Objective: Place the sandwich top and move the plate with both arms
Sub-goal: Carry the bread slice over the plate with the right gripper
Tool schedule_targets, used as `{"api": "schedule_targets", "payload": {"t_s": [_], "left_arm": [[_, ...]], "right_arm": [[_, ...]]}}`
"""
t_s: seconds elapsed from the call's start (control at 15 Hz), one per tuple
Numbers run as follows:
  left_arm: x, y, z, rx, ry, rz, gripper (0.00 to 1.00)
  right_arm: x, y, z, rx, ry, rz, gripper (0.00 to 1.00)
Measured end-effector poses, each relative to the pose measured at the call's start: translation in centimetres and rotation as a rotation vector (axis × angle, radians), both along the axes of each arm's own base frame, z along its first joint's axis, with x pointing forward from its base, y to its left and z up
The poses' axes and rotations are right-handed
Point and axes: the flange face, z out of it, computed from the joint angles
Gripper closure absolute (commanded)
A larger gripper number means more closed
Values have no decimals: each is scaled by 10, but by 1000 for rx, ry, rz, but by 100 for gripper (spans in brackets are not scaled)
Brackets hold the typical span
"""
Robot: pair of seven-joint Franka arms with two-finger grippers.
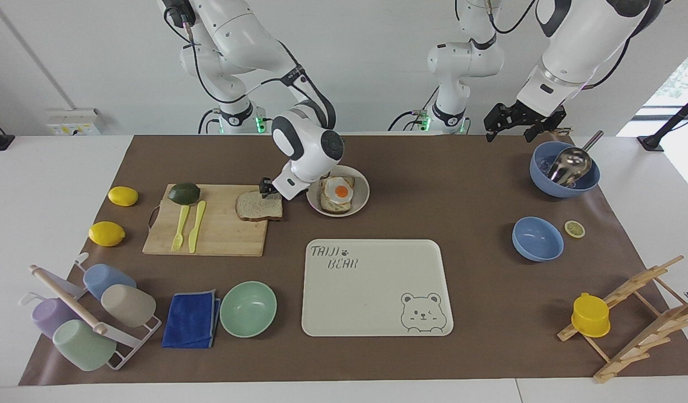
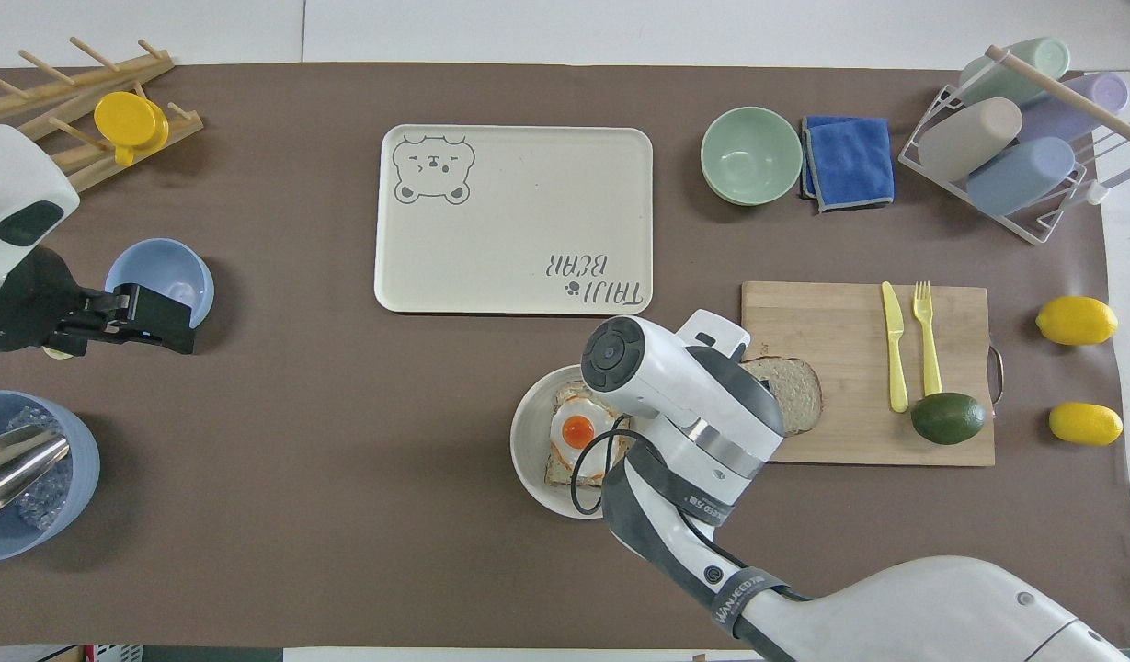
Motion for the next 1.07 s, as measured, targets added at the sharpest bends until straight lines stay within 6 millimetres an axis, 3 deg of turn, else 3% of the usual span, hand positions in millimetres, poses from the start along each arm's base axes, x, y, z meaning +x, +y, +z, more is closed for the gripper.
{"api": "schedule_targets", "payload": {"t_s": [0.53, 0.67, 0.87, 1.07], "left_arm": [[0, 0, 0, 0, 0, 0, 0], [0, 0, 0, 0, 0, 0, 0], [0, 0, 0, 0, 0, 0, 0], [0, 0, 0, 0, 0, 0, 0]], "right_arm": [[0, 5, 9, -10, -24, 24, 100], [7, 13, 28, -25, -32, 17, 100], [12, 65, 82, -10, -46, 45, 100], [-6, 130, 120, 60, -46, 90, 100]]}}
